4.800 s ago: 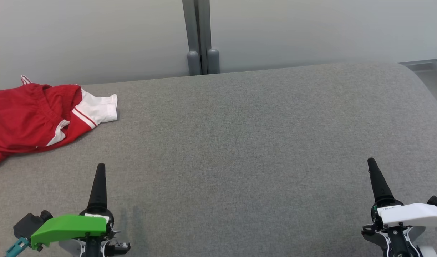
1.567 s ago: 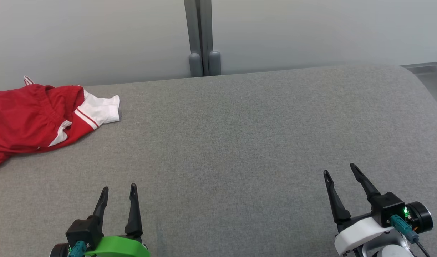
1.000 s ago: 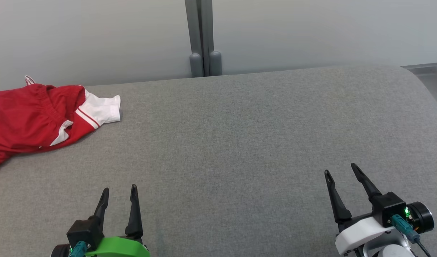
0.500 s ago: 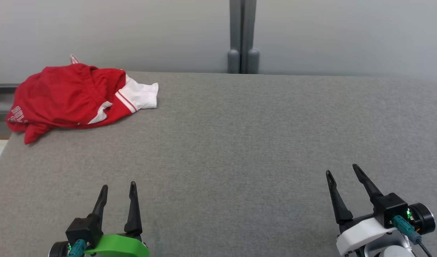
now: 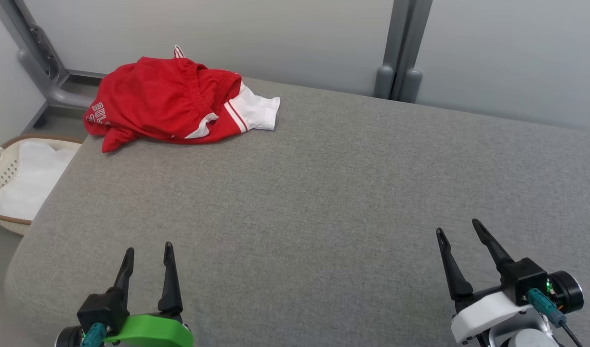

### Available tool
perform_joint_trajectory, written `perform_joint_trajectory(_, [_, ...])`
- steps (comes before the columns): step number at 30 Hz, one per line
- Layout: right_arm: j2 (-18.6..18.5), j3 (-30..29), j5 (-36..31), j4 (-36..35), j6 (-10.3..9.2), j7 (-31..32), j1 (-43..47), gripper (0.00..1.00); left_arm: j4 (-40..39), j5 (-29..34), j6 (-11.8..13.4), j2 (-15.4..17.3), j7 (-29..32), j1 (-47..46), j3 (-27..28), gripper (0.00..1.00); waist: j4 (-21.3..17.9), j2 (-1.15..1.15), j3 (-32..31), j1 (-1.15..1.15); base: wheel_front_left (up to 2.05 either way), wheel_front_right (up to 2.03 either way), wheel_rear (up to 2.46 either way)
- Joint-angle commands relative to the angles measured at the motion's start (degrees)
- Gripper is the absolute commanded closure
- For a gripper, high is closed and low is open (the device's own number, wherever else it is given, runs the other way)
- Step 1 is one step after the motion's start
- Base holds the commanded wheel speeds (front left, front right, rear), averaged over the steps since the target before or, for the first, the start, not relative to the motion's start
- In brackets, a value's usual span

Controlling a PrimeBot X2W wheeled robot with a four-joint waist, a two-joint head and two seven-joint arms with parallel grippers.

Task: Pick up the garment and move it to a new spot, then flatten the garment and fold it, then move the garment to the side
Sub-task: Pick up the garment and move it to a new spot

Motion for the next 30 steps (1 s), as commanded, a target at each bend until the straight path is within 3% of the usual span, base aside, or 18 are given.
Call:
perform_joint_trajectory(1, [-0.26,0.01,0.03,0.06,-0.06,-0.26,-0.37,0.0,-0.13,-0.03,0.0,0.32,-0.04,-0.13,0.24,0.0,0.75,0.0,0.38,0.0,0.0,0.0,0.0])
perform_joint_trajectory(9, [-0.26,-0.07,-1.01,-0.35,-0.06,-0.26,-0.78,0.0,-1.93,1.11,0.44,0.33,-0.04,-1.35,1.28,0.0,-0.24,0.0,1.56,0.0,0.0,0.0,0.0])
perform_joint_trajectory(12, [-0.28,-0.36,-1.51,-0.69,-0.06,-0.26,-1.24,0.0,-3.29,3.3,-0.55,1.02,-0.04,-3.02,2.09,0.0,-0.89,0.0,2.73,0.0,0.0,0.0,0.0])
perform_joint_trajectory(22, [-0.26,-0.95,-4.74,-2.52,-0.06,-0.25,-5.18,0.0,-9.61,4.43,-2.98,9.73,-0.04,-20.65,8.38,0.0,-3.86,0.0,10.07,0.0,0.0,0.0,0.0])
perform_joint_trajectory(30, [-0.26,1.82,-7.19,-3.94,-0.06,-0.25,-10.21,0.0,-1.08,-0.62,-3.94,19.61,4.08,-40.03,7.91,0.0,-9.45,0.0,18.29,0.0,0.0,0.0,0.0])
